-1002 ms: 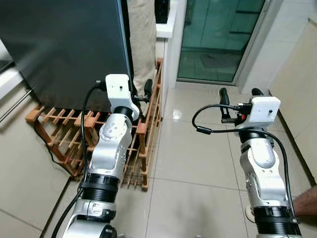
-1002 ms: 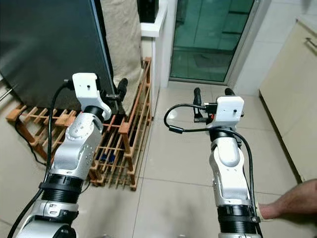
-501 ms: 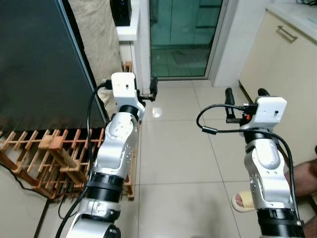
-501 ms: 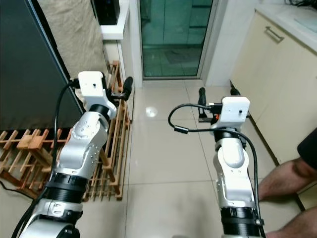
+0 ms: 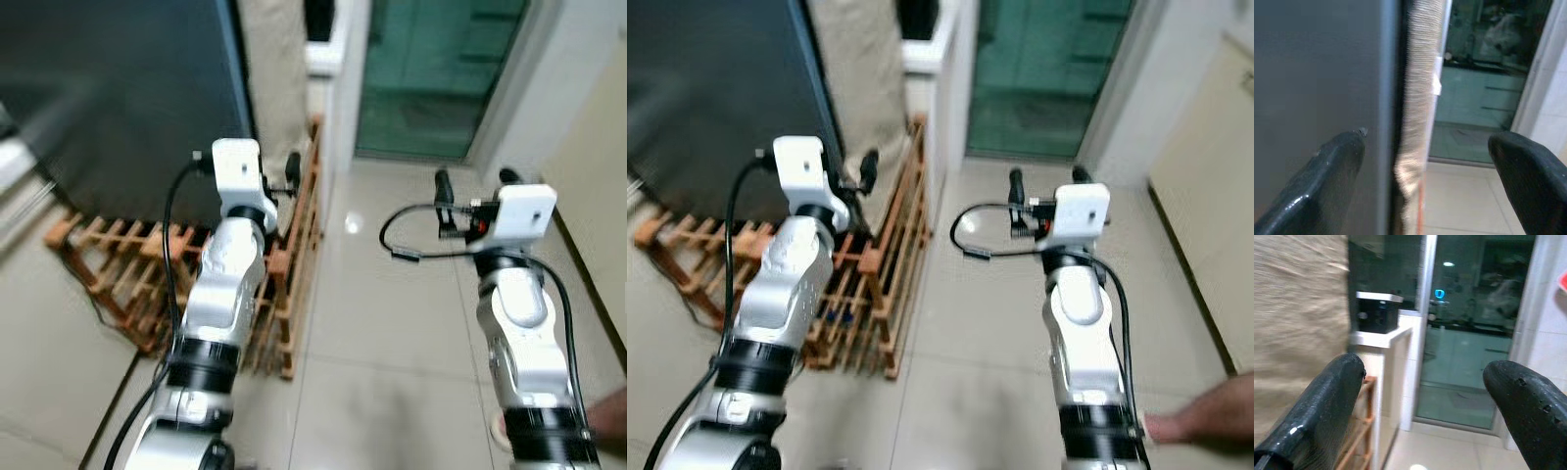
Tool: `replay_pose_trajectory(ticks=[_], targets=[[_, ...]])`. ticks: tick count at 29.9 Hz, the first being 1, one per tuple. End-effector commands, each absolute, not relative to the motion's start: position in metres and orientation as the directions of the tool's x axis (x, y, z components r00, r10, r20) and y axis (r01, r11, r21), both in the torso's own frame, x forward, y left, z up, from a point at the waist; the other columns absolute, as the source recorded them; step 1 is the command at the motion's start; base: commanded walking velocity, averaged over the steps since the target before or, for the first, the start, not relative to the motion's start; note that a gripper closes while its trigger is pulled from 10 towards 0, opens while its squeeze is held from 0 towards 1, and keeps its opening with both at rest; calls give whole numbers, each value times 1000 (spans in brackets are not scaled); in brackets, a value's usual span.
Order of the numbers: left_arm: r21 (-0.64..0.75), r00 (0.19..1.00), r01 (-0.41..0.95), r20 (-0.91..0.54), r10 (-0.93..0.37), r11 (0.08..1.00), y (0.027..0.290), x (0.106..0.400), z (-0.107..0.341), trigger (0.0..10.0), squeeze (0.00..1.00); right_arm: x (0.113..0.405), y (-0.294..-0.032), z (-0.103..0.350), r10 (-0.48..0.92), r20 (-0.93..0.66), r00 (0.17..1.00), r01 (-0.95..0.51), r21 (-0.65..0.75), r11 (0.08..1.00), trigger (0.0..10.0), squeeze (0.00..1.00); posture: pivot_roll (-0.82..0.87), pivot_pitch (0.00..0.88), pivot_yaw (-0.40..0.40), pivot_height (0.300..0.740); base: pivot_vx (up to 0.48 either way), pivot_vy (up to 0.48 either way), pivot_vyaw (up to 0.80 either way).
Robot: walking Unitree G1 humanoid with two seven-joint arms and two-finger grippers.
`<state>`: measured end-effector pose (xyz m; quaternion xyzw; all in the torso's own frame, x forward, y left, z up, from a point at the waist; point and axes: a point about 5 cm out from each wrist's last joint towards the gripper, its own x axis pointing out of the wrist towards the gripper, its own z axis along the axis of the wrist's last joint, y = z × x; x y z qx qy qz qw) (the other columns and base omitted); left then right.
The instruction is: Restocking fridge
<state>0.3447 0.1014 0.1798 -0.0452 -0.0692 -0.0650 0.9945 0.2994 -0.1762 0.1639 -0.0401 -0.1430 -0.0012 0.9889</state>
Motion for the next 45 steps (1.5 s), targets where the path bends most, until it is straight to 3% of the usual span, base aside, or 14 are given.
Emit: replay_pose_trajectory(ticks=[1,6,12,15,20,24,39,45], targets=[[-61,975,168,156,-157,984,95,345,184,10000,0,299,-177,164,6,283,959,14,-66,998,10000,75,-131,0,32,740,0,0,550],[-62,963,194,203,-178,979,91,342,190,10000,0,297,-183,168,-45,311,949,79,-97,992,10000,39,-140,0,38,740,0,0,0],[-101,876,109,480,-48,989,111,330,243,10000,0,281,-183,237,-33,620,784,182,-179,967,10000,27,-150,0,37,740,0,0,0],[-104,801,104,598,-22,989,112,322,279,10000,0,277,-192,267,-74,691,719,222,-128,967,10000,12,-148,0,32,740,0,0,0],[-75,740,176,668,-82,981,102,316,299,10000,0,278,-191,294,-72,747,661,228,-109,968,10000,12,-147,0,31,740,185,0,0],[-102,729,158,683,-46,982,104,316,305,10000,0,277,-182,313,-25,792,611,207,-129,970,10000,12,-152,0,33,740,461,0,0],[-117,770,86,638,9,989,106,322,299,10000,0,289,-178,299,13,717,697,127,-141,982,10000,12,-146,0,29,740,441,37,0],[-118,769,74,639,19,990,106,322,299,10000,0,290,-173,291,47,687,725,94,-166,982,10000,67,-146,0,27,740,0,0,782]])
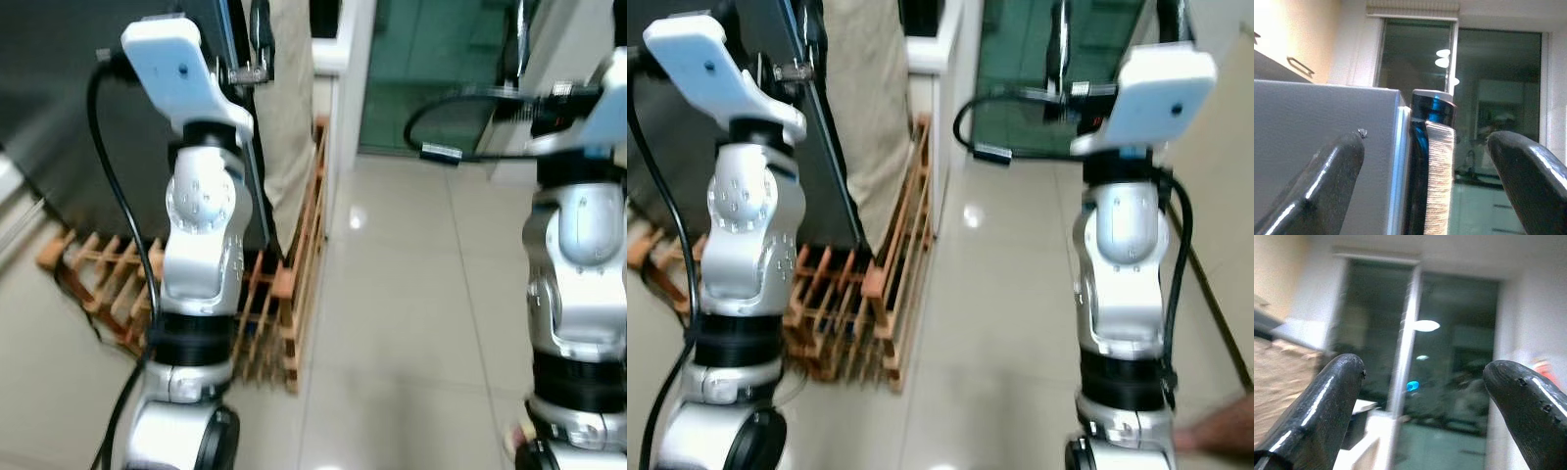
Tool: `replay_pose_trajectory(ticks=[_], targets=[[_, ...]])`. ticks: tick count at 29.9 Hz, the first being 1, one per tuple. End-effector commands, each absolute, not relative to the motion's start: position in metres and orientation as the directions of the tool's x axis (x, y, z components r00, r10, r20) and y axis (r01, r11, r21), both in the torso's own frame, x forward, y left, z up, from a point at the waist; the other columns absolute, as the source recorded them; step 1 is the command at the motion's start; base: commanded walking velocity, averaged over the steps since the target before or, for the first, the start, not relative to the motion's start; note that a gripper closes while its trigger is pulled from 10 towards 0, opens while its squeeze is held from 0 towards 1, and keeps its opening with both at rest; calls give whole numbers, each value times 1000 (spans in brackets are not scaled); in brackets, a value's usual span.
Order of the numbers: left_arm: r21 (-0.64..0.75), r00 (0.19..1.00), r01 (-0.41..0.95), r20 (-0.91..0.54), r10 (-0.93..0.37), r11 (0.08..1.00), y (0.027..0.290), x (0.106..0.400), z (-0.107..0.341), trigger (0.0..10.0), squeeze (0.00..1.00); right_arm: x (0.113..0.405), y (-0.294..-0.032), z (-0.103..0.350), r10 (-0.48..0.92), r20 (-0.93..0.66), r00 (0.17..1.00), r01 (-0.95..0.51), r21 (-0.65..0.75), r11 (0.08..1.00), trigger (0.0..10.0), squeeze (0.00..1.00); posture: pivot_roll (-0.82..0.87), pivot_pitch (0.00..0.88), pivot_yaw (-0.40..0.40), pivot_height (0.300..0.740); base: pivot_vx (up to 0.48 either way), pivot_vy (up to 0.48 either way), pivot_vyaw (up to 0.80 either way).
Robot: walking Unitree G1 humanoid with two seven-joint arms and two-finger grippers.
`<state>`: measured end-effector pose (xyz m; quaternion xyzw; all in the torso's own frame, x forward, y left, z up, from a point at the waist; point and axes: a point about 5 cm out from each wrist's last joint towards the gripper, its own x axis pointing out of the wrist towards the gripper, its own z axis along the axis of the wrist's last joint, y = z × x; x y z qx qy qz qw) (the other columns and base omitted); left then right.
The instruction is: Restocking fridge
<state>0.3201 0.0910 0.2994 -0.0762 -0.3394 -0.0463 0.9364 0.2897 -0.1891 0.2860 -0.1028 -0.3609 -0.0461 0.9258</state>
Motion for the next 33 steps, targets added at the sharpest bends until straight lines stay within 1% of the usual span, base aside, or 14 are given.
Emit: replay_pose_trajectory(ticks=[1,5,8,9,11,15,19,27,33], targets=[[-119,773,69,634,22,990,107,322,298,10000,0,290,-172,290,52,684,727,90,-169,981,10000,78,-146,0,27,740,0,0,769],[-118,779,72,627,18,990,106,323,297,10000,0,291,-171,286,62,668,741,78,-178,981,10000,82,-146,0,27,740,0,0,759],[-90,788,102,616,-25,991,99,324,294,10000,0,292,-172,283,61,654,754,77,-180,981,10000,75,-146,0,26,740,0,0,754],[-76,787,127,615,-53,989,95,323,293,10000,0,293,-173,281,56,645,762,77,-176,981,10000,43,-148,0,28,740,0,0,0],[-70,785,150,615,-76,986,92,322,292,10000,0,294,-174,280,48,637,769,79,-169,982,10000,27,-149,0,28,740,0,0,0],[-43,786,197,604,-132,980,86,321,289,10000,0,293,-176,276,32,628,777,92,-165,982,10000,24,-151,0,30,740,0,0,0],[-30,790,255,583,-190,966,79,320,284,10000,0,292,-176,270,21,612,791,97,-159,983,10000,24,-154,0,33,740,308,-302,0],[12,803,279,546,-240,960,75,322,277,10000,0,290,-173,264,18,598,802,91,-153,984,10000,20,-156,0,39,740,372,-297,0],[31,823,281,507,-257,959,74,327,270,10000,0,290,-172,261,16,588,809,90,-150,984,10000,24,-152,0,41,740,431,0,0]])
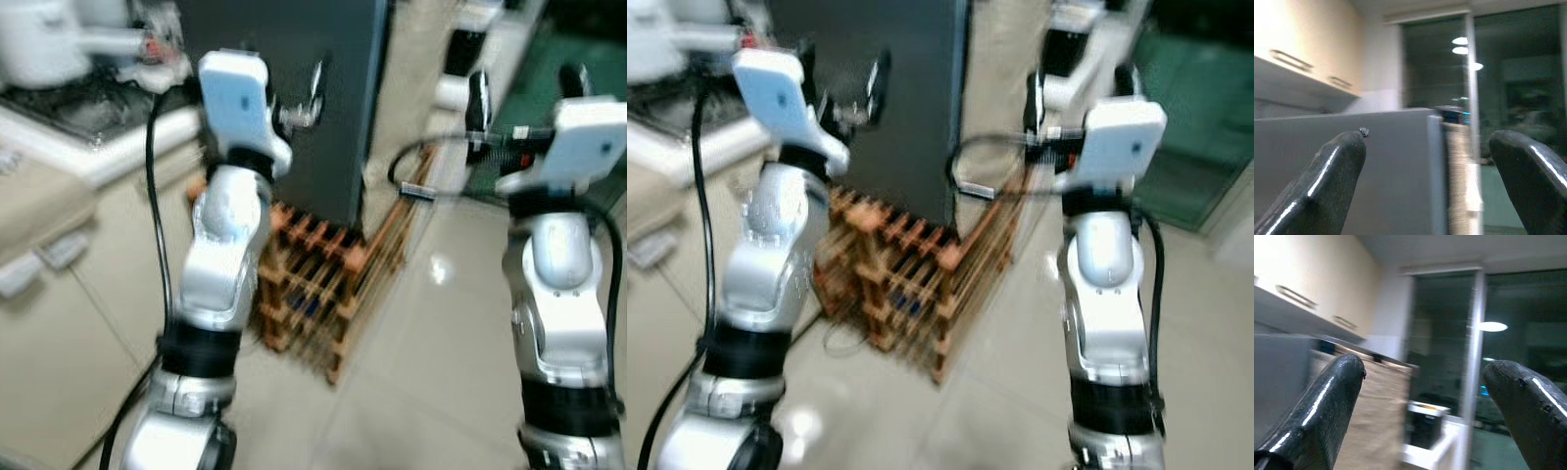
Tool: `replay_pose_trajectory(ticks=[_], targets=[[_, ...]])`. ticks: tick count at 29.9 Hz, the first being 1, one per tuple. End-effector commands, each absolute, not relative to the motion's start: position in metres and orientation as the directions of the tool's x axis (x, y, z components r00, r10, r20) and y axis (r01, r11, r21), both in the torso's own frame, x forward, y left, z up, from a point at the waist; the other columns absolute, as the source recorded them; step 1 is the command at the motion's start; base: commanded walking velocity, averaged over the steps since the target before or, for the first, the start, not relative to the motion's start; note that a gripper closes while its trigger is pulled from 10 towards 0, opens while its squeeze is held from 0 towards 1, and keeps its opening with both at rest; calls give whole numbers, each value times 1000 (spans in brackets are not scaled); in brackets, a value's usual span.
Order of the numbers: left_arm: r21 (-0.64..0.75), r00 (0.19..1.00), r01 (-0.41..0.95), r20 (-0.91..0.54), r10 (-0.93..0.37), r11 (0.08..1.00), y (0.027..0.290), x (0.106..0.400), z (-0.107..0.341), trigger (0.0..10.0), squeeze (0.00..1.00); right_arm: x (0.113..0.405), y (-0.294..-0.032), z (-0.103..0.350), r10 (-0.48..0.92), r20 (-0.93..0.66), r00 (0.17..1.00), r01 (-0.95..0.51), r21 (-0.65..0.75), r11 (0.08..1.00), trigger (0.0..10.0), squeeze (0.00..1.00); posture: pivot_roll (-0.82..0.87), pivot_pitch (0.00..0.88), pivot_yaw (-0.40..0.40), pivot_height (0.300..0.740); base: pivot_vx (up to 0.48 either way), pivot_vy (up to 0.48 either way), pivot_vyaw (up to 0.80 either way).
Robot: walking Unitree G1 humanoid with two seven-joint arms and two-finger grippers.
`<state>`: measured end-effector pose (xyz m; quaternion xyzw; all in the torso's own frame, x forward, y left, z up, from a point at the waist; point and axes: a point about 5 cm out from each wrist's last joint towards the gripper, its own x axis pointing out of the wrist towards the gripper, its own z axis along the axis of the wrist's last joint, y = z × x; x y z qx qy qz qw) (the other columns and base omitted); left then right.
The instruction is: Restocking fridge
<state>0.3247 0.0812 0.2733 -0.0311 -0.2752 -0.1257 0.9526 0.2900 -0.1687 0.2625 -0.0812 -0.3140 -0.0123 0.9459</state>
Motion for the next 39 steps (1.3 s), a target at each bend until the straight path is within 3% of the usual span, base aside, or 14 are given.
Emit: replay_pose_trajectory(ticks=[1,11,24,33,39], targets=[[30,825,282,502,-258,959,74,327,269,10000,0,290,-172,260,15,585,811,90,-150,985,10000,24,-152,0,42,740,435,0,0],[3,860,254,458,-227,967,79,333,262,10000,0,291,-171,251,18,558,830,80,-151,985,10000,24,-150,0,43,740,435,0,0],[-52,894,279,378,-240,959,103,326,243,10000,0,284,-176,237,2,516,857,77,-132,988,10000,27,-148,0,44,740,0,0,0],[-55,911,285,326,-253,957,106,323,234,10000,0,284,-175,231,9,491,871,70,-142,987,10000,39,-143,0,40,740,0,0,-772],[-56,936,314,186,-299,948,103,325,215,10000,0,285,-176,226,10,471,882,71,-153,986,10000,47,-139,0,36,740,0,0,-800]])
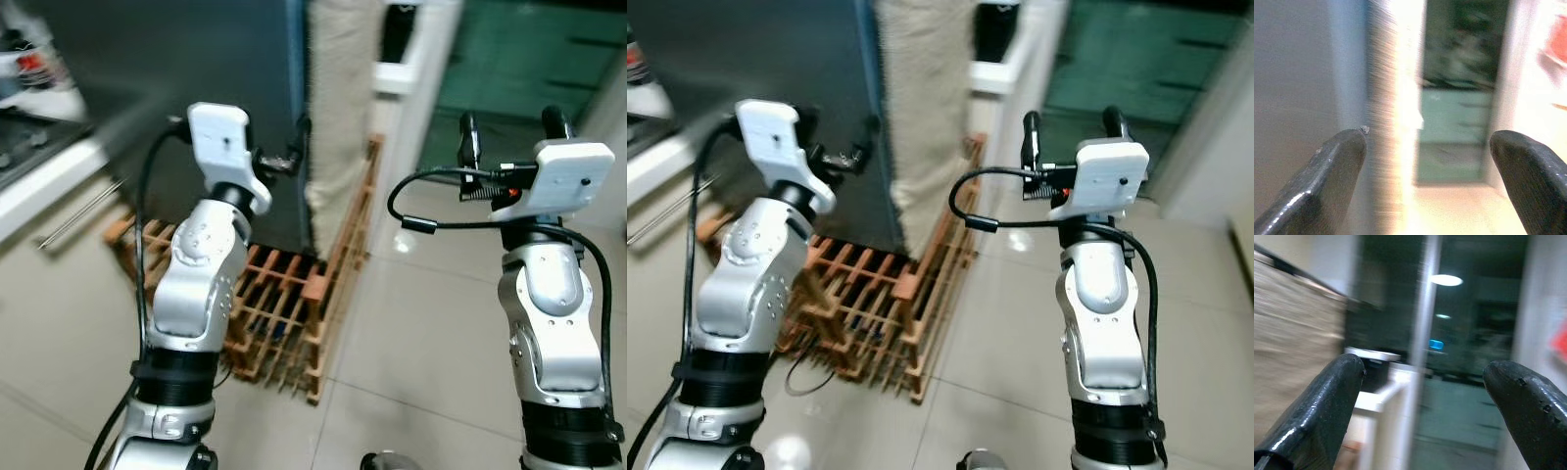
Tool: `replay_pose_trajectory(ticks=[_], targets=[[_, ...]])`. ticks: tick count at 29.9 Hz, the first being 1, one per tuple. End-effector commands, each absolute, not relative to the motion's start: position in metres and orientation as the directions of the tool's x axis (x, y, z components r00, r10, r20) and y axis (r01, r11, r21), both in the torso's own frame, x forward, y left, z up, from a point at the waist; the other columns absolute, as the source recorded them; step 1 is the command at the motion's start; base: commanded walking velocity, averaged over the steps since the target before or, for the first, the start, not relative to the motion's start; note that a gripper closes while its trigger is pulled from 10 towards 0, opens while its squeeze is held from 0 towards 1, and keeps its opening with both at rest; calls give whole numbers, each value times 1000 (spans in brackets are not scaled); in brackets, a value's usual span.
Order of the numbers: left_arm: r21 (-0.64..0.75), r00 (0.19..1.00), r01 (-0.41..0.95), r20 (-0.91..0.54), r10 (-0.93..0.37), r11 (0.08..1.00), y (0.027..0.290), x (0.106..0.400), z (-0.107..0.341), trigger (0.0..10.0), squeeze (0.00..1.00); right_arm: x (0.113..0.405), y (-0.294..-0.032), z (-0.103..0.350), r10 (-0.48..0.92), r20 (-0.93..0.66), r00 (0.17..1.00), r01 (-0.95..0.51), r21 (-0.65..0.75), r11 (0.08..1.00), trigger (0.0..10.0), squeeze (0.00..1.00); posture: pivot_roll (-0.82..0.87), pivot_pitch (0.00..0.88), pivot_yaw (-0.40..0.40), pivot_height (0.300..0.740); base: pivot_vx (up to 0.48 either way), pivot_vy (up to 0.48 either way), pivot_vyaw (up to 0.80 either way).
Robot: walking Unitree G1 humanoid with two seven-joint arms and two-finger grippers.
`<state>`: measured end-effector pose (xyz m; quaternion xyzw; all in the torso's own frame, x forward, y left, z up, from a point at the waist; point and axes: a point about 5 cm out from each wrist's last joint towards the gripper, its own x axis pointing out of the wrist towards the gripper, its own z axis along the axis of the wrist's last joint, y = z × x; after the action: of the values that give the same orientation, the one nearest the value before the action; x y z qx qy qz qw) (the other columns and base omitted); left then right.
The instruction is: Restocking fridge
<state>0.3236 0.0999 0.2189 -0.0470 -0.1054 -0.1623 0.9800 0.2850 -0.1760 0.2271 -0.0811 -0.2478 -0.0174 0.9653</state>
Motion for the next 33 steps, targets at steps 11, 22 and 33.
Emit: replay_pose_trajectory(ticks=[11,22,33], targets=[[-101,994,36,110,-25,994,128,350,212,10000,0,282,-176,220,11,451,892,67,-156,985,10000,27,-159,29,50,740,0,0,-63],[-142,987,112,132,-93,984,122,341,211,10000,0,281,-195,195,-65,328,942,88,-55,995,10000,27,-155,39,46,740,0,0,0],[-180,975,191,148,-165,965,101,348,216,10000,0,283,-193,189,-57,293,954,73,-41,997,10000,27,-164,41,49,740,0,0,0]])
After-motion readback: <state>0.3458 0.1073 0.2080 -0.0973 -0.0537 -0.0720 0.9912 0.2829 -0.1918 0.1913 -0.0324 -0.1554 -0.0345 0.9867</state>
